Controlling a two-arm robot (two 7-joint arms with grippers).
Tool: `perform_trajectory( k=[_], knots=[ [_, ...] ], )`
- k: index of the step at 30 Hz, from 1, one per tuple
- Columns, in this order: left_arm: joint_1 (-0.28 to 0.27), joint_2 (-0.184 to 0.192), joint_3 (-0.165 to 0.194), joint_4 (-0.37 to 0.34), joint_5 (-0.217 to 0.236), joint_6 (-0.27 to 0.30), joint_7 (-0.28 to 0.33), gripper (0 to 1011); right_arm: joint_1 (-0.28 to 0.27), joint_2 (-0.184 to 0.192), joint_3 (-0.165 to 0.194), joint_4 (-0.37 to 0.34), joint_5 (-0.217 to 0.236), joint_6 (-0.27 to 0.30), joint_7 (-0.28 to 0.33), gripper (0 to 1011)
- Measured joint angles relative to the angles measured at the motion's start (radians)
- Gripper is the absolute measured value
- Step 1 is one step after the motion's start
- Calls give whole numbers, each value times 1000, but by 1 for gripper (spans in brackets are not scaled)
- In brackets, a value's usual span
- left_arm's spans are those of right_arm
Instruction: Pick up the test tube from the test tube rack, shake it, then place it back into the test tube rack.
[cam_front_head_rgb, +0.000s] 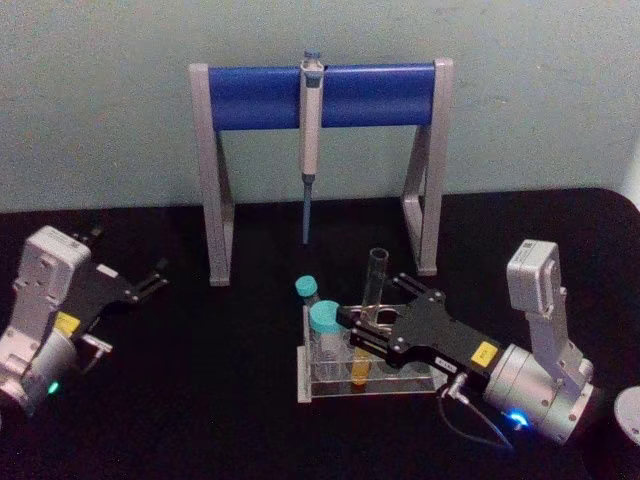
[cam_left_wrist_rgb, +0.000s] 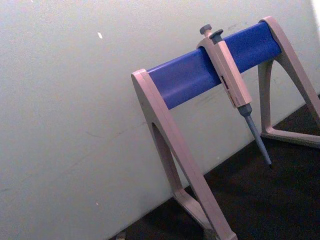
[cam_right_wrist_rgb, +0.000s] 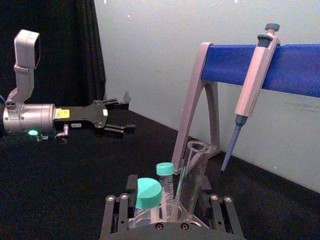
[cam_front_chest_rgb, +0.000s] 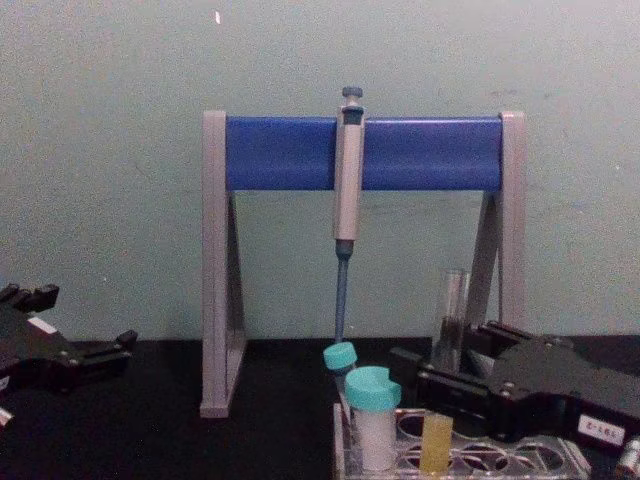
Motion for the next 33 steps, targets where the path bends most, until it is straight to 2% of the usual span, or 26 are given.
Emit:
perform_trajectory(
  k=[10, 24, 28, 33],
  knots=[
    [0, 0, 0, 0, 0, 0, 0, 1001, 0, 0, 0, 0, 1, 0, 0, 999],
    [0, 0, 0, 0, 0, 0, 0, 1001, -4, 1, 6, -9, 8, -3, 2, 1000],
    [0, 0, 0, 0, 0, 0, 0, 1001, -13, 6, 18, -35, 11, -8, -3, 1000],
    [0, 0, 0, 0, 0, 0, 0, 1001, -38, 15, 53, -94, 6, -37, -40, 1000]
  ],
)
